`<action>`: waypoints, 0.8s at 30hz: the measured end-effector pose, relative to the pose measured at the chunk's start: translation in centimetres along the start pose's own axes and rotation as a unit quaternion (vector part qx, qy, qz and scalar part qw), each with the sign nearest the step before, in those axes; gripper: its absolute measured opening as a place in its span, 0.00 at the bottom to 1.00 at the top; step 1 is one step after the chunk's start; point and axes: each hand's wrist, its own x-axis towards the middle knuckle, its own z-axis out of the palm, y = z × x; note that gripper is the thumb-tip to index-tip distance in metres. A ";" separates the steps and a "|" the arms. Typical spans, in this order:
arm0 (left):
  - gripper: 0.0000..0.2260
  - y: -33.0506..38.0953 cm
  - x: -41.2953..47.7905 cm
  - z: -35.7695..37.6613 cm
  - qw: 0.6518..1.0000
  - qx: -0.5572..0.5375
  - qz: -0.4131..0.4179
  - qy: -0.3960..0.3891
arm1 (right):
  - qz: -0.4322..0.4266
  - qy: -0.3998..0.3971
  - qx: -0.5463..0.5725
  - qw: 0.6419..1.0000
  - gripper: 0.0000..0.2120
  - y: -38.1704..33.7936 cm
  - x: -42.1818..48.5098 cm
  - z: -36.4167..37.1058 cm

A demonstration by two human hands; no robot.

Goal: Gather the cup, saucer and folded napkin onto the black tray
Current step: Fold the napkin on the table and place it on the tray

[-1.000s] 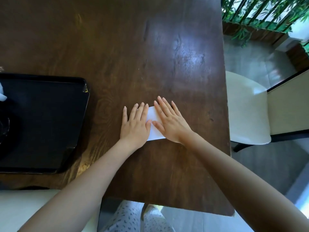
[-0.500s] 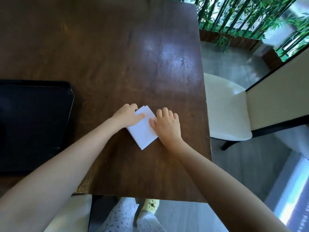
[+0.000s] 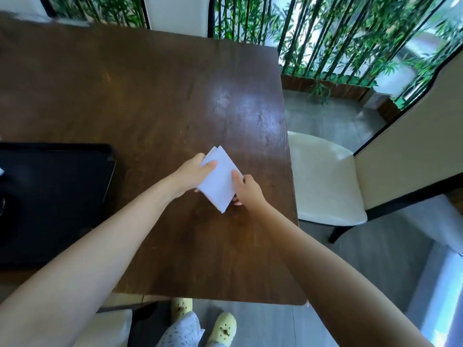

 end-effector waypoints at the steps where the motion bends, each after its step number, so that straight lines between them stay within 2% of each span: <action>1: 0.15 0.7 -0.2 -0.1 1.000 -0.006 0.020 0.013 | 0.022 -0.026 0.086 0.996 0.26 -0.9 -0.1 -0.6; 3: 0.16 2.1 -0.8 -0.4 0.997 -0.038 0.060 0.040 | 0.016 -0.021 0.212 0.977 0.23 -2.5 -0.6 -2.0; 6: 0.14 4.1 -2.0 -0.4 0.986 -0.092 0.101 0.096 | 0.007 0.015 0.274 0.961 0.24 -5.1 -1.7 -3.6; 9: 0.14 5.9 -3.1 -0.3 0.967 -0.148 0.116 0.170 | -0.052 0.093 0.184 0.977 0.26 -7.8 -3.2 -4.5; 12: 0.16 7.1 -4.2 -0.2 0.950 -0.157 0.111 0.247 | -0.165 0.179 0.124 0.962 0.21 -9.5 -4.6 -5.3; 14: 0.16 7.5 -5.0 -0.2 0.936 -0.172 0.109 0.287 | -0.201 0.206 0.116 0.951 0.21 -10.4 -5.4 -5.5; 20: 0.16 7.3 -7.3 -1.2 0.900 -0.210 0.104 0.368 | -0.275 0.205 0.128 0.931 0.22 -12.4 -7.0 -4.4; 24: 0.14 5.9 -8.9 -2.8 0.900 -0.252 0.091 0.344 | -0.330 0.195 0.104 0.918 0.22 -13.2 -8.3 -3.3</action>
